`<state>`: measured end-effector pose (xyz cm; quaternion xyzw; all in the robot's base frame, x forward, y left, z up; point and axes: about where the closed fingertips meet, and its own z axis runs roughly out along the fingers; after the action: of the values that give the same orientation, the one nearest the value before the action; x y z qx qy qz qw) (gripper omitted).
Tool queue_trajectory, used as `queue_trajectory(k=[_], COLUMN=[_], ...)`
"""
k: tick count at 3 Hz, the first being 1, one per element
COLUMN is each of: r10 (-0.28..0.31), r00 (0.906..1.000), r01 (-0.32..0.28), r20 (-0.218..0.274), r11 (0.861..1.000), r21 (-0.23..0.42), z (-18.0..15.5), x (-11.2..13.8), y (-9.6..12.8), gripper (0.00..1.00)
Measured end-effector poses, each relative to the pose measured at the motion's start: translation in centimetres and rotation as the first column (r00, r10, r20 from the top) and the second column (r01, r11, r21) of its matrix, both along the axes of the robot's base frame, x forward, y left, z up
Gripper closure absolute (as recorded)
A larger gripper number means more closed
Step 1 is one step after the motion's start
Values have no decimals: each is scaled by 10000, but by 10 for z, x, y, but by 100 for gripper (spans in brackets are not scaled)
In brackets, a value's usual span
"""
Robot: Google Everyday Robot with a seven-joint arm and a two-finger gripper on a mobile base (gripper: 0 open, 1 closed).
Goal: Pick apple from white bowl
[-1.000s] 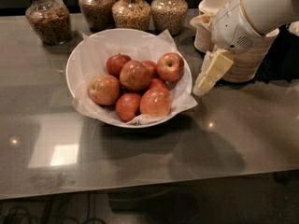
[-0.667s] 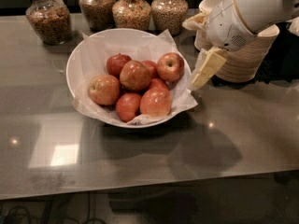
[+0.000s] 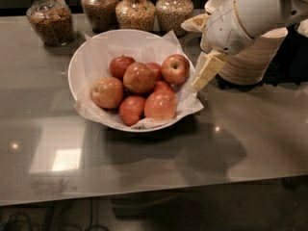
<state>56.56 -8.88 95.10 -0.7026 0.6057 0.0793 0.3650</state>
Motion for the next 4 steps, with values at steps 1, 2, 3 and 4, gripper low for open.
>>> queue_trajectory(k=[1, 2, 3, 4], r10=[278, 499, 480, 394], r00=[9993, 9974, 9970, 9962], r01=[-282, -511, -493, -400], r20=[268, 514, 607, 779], r11=[9995, 9984, 9986, 9992], r21=[155, 237, 202, 65], z=[-7, -20, -28, -34], x=[4, 4, 6, 14], y=[10, 19, 17, 10], gripper=[18, 18, 17, 16])
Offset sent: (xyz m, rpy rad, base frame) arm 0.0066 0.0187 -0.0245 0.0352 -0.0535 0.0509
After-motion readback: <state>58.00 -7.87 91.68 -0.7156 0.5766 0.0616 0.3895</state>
